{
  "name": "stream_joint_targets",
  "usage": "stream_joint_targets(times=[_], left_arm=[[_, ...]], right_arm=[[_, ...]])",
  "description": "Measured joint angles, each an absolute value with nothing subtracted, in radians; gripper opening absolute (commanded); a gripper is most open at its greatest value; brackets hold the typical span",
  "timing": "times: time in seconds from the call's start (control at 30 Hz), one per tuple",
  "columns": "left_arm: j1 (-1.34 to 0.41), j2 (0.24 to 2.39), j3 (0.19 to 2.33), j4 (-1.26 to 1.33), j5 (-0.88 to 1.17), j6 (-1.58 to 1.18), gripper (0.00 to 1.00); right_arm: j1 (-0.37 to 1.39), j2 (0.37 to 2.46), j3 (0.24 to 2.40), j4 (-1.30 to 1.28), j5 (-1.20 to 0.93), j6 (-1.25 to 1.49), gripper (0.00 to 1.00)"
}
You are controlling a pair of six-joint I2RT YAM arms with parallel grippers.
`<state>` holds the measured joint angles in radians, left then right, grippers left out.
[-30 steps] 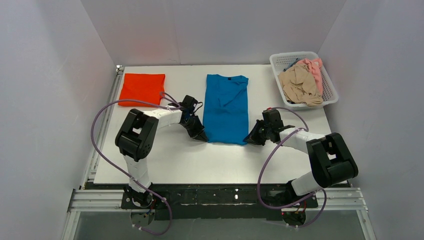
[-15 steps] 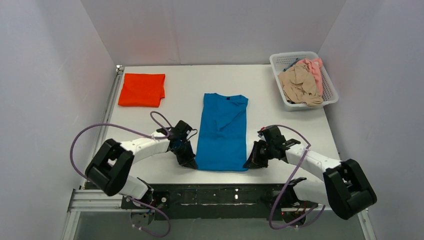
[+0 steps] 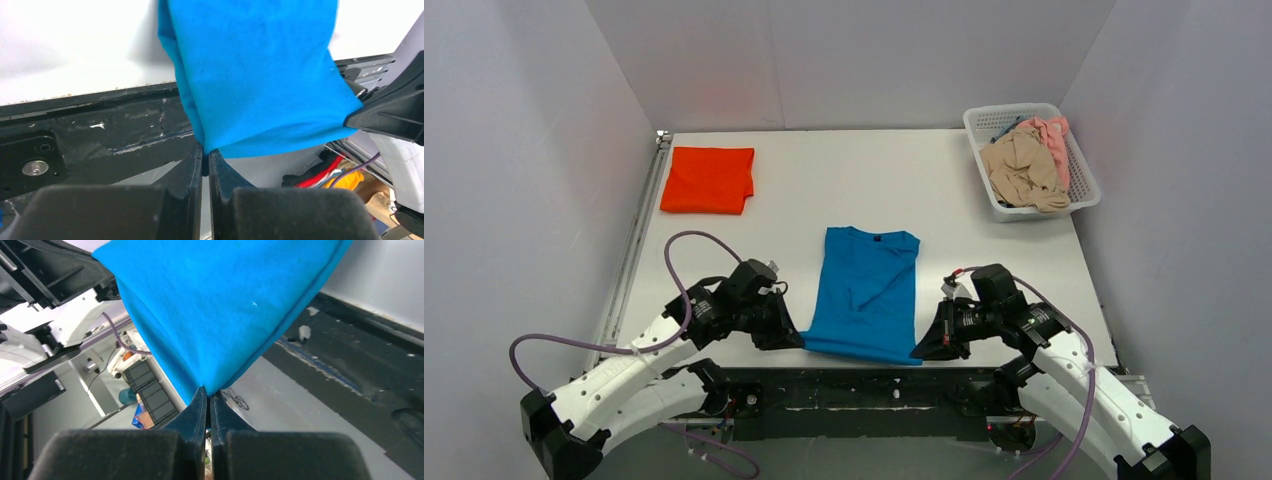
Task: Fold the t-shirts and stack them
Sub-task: Fold the long partially folded tshirt into a neat square
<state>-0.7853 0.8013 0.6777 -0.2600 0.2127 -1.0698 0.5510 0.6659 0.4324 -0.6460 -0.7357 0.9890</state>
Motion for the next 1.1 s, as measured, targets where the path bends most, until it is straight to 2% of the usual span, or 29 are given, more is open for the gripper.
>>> stream_joint_targets(times=[0.17,0.4,0.7,1.1], left_arm=[[-0.787,0.847,0.829,-0.31,0.107,-0.998,0.0],[-0.74,1.035,1.025,-0.308,0.01,-0.883,0.0],[-0.596,1.339,1.239,-0.253,0.063,-0.782,0.0],[-0.482,1.722,1.507,-0.242,0.144,-0.717,0.0]], right_arm=[[0.53,0.745,0.522,-0.659,-0.775,0.982,0.01],[0.392,0.986,0.778,-0.771,-0.784,0.776,0.01],[0.259,1.207,0.982,-0.859,-0.797,0.588,0.01],[0.144,1.474,1.104,-0.741,-0.835,0.556,0.01]])
